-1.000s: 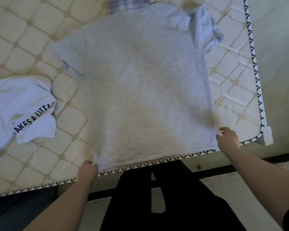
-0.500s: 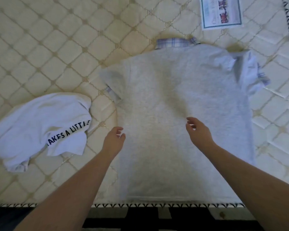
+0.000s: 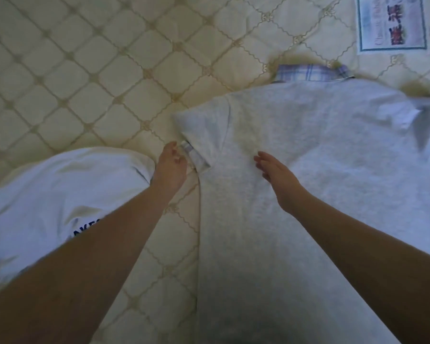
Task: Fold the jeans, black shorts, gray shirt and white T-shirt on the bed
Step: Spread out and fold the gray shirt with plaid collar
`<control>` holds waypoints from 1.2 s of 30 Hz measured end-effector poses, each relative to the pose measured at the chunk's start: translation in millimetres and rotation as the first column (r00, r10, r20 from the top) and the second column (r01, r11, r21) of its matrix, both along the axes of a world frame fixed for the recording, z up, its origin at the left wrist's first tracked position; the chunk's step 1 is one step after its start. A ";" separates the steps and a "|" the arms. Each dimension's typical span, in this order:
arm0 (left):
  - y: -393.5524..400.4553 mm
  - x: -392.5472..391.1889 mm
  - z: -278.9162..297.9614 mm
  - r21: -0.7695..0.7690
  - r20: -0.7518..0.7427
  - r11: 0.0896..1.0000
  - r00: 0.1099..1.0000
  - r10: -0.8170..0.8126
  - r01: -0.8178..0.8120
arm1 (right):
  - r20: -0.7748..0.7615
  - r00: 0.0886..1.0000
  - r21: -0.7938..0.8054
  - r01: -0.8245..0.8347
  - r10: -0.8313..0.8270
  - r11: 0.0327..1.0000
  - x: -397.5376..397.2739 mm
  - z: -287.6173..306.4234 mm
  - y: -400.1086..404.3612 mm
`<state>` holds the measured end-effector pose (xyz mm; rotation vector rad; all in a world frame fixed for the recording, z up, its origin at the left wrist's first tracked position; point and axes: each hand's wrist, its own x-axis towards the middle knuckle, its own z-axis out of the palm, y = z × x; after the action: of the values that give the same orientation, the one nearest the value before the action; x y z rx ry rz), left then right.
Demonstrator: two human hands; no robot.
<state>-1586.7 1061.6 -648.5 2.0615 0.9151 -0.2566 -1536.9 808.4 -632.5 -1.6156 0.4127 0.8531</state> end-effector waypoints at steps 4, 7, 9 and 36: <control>16.1 43.5 -7.4 -0.040 0.002 0.999 1.000 -0.023 0.023 | -0.095 0.988 0.176 0.134 -0.119 0.975 36.8 -10.0 35.0; 30.3 67.0 -15.1 -0.023 -0.032 0.999 0.999 -0.039 0.039 | -0.176 0.972 0.243 0.197 -0.156 0.950 50.4 -22.2 41.1; 39.3 78.0 -18.9 -0.055 -0.038 0.997 0.998 -0.055 0.053 | -0.194 0.965 0.260 0.223 -0.175 0.940 53.7 -31.1 37.7; 43.6 21.5 -14.3 -0.214 -0.074 0.973 0.995 0.069 -0.084 | -0.143 0.979 0.157 0.171 -0.149 0.973 58.4 -54.5 38.1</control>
<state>-1565.3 1105.2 -662.8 1.8227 0.9610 -0.3689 -1478.5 846.6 -687.0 -1.3564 0.5412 0.8495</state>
